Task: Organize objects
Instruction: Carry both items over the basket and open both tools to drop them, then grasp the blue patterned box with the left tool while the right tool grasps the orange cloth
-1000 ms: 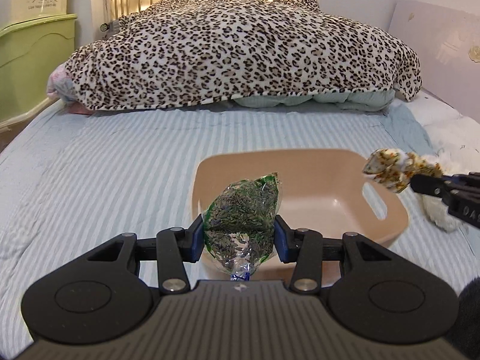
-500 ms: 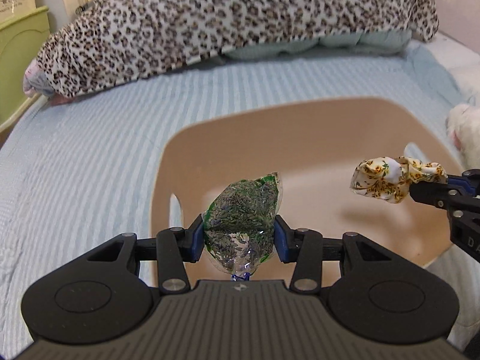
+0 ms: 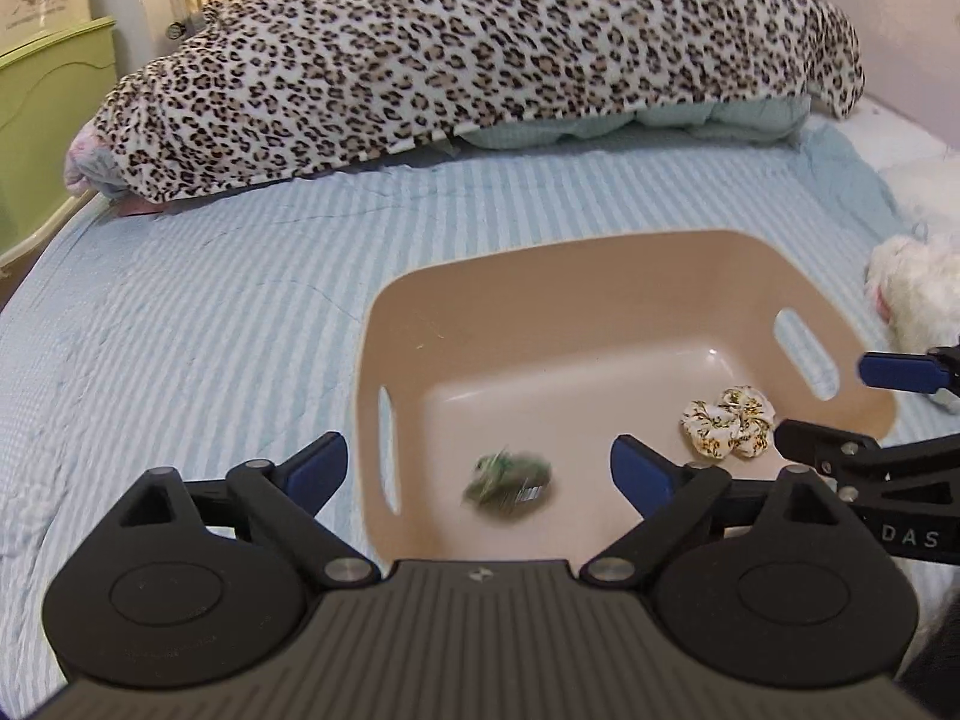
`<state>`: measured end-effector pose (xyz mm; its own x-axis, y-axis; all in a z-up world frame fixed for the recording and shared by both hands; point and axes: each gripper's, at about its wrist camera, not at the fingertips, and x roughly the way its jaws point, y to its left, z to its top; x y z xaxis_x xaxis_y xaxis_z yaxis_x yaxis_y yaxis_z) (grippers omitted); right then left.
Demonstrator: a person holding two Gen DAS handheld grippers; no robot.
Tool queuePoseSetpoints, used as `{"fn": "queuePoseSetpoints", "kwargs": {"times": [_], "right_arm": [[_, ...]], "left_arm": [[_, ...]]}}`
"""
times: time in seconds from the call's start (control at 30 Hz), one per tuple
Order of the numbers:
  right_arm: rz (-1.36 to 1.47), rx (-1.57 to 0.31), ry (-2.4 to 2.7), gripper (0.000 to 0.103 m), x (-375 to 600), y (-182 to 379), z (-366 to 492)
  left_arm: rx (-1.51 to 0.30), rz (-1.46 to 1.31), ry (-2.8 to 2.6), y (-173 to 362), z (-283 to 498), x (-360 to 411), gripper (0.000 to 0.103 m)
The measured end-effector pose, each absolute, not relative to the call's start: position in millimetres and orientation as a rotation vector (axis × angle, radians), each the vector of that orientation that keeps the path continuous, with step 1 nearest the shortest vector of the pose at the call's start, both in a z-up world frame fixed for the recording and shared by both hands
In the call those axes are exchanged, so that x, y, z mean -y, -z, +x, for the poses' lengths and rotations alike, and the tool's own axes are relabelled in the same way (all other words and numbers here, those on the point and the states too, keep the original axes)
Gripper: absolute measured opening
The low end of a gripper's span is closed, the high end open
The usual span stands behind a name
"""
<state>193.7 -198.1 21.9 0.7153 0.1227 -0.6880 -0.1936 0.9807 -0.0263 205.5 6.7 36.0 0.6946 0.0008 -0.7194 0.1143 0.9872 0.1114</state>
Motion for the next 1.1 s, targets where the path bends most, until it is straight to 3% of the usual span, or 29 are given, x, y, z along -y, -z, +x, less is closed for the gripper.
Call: {"fn": "queuePoseSetpoints", "kwargs": {"times": [0.13,0.33,1.1], "right_arm": [[-0.110,-0.741,-0.158,0.094,203,-32,174],[-0.094,-0.744,-0.173,0.100,207,-33,143],[-0.028,-0.940,-0.225,0.100,196,49,138]], "left_arm": [[-0.792,0.171,0.049,-44,188,-14,0.097],[-0.798,0.173,0.053,-46,162,-25,0.097],[-1.013,0.001,0.066,47,173,-47,0.097]]}}
